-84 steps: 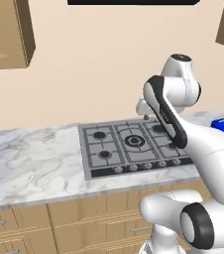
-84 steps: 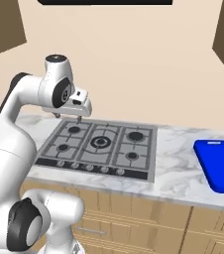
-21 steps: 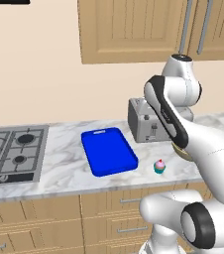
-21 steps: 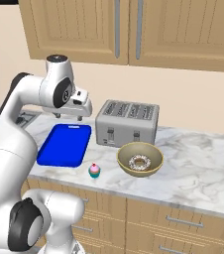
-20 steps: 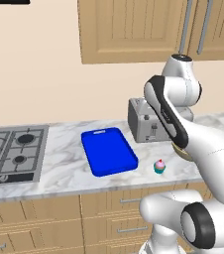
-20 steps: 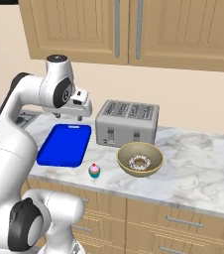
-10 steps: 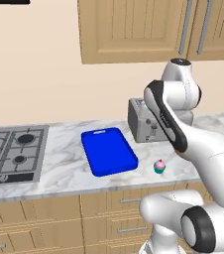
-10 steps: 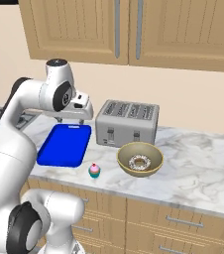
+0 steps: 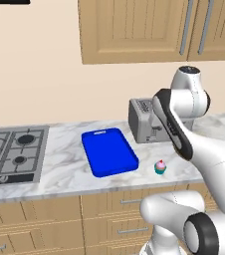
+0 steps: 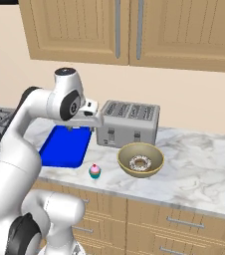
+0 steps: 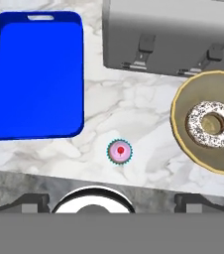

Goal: Place the bowl with donut and the cupcake onto the tray.

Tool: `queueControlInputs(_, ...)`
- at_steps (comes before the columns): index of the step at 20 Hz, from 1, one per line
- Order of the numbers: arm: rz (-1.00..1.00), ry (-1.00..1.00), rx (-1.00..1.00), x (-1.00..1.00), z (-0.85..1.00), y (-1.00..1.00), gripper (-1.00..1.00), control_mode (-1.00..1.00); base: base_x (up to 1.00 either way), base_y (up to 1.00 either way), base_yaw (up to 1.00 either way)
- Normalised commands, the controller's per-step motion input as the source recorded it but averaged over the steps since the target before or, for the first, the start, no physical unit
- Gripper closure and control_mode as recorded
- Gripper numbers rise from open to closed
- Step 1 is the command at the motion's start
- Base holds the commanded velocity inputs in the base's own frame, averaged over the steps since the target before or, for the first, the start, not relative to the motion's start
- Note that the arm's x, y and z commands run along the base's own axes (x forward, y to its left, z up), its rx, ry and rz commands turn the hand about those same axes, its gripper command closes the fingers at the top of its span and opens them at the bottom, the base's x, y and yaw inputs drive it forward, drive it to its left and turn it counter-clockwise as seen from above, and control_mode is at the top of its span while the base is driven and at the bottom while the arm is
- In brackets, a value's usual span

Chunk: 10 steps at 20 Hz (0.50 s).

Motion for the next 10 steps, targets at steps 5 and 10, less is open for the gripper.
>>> queueControlInputs(5,0.0,-0.01,0.0,-0.18,-0.35,-0.39,-1.0,-1.0,0.0,0.0,0.0)
queueControlInputs(10,0.0,0.0,0.0,-0.03,-0.38,-0.46,-1.0,-1.0,0.0,0.0,0.0)
